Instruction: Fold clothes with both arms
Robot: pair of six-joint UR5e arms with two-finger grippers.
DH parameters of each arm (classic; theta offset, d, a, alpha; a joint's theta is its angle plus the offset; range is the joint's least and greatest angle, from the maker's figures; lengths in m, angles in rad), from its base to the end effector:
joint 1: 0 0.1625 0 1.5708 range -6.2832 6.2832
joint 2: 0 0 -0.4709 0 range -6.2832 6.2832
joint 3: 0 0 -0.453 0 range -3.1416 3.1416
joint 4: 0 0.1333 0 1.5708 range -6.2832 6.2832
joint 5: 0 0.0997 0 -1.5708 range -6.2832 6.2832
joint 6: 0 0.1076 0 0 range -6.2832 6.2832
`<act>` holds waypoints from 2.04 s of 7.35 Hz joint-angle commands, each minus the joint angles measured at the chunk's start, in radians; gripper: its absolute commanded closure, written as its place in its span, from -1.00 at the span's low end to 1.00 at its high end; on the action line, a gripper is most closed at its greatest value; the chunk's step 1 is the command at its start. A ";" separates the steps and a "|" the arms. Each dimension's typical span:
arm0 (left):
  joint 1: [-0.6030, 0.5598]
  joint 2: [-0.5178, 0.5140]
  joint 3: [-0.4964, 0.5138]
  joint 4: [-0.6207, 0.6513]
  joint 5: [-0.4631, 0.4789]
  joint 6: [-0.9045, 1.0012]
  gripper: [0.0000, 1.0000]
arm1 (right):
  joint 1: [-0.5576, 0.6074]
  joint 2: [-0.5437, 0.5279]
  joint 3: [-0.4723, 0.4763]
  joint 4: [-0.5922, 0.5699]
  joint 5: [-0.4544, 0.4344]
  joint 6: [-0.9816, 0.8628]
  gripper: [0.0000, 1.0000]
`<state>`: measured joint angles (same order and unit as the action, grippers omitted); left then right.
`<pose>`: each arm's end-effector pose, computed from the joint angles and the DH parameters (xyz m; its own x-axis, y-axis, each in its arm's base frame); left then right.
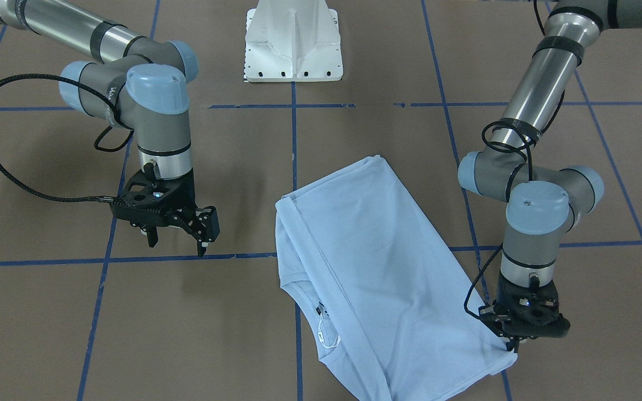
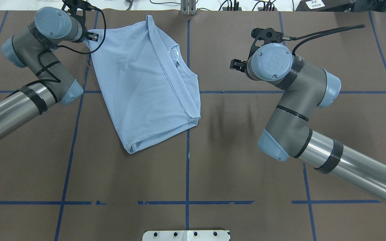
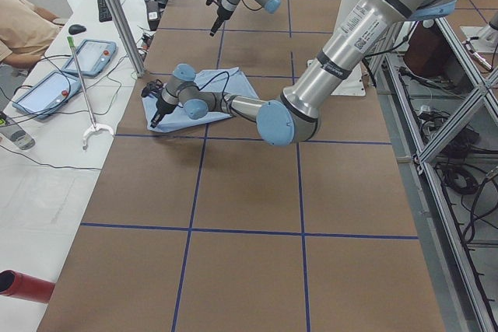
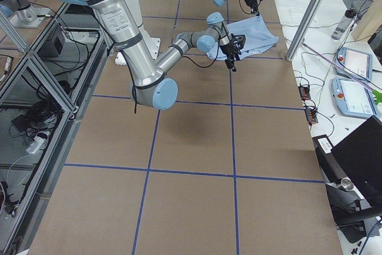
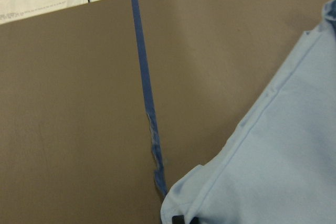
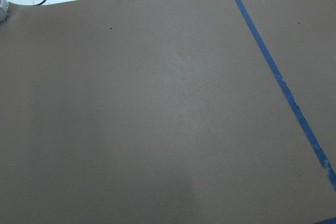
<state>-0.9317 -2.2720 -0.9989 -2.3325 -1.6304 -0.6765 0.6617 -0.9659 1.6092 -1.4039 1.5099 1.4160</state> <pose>0.4345 -0.7974 0.4539 0.8380 0.1774 -0.5161 0.1919 0.7895 0.5830 -0.5269 -0.5876 0.2799 0.6373 0.3013 0.7093 -0.5565 0.8166 0.1531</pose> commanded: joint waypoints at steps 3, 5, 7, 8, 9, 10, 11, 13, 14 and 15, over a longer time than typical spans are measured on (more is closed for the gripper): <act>-0.006 0.101 -0.153 -0.068 -0.103 -0.009 -1.00 | -0.089 0.212 -0.180 0.005 -0.011 0.159 -0.43; -0.006 0.114 -0.158 -0.068 -0.103 -0.009 -1.00 | -0.114 0.309 -0.351 0.039 -0.020 0.155 -0.40; -0.006 0.118 -0.161 -0.071 -0.103 -0.024 -1.00 | -0.132 0.337 -0.403 0.039 -0.022 0.150 -0.31; -0.006 0.118 -0.159 -0.071 -0.103 -0.024 -1.00 | -0.148 0.335 -0.416 0.039 -0.039 0.146 -0.30; -0.004 0.118 -0.159 -0.071 -0.103 -0.024 -1.00 | -0.157 0.334 -0.431 0.039 -0.052 0.130 -0.26; -0.004 0.118 -0.159 -0.071 -0.103 -0.028 -1.00 | -0.163 0.331 -0.439 0.037 -0.053 0.117 -0.21; -0.004 0.118 -0.159 -0.071 -0.103 -0.028 -1.00 | -0.166 0.328 -0.439 0.037 -0.060 0.104 -0.18; -0.004 0.124 -0.159 -0.077 -0.103 -0.028 -1.00 | -0.174 0.326 -0.443 0.036 -0.074 0.104 -0.07; -0.004 0.126 -0.159 -0.083 -0.103 -0.029 -1.00 | -0.174 0.325 -0.443 0.036 -0.076 0.103 0.10; -0.004 0.126 -0.159 -0.083 -0.103 -0.029 -1.00 | -0.174 0.326 -0.443 0.036 -0.076 0.103 0.54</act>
<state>-0.9357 -2.1473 -1.1582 -2.4134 -1.7334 -0.7052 0.4887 -0.6400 1.1663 -1.3681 1.4355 1.5195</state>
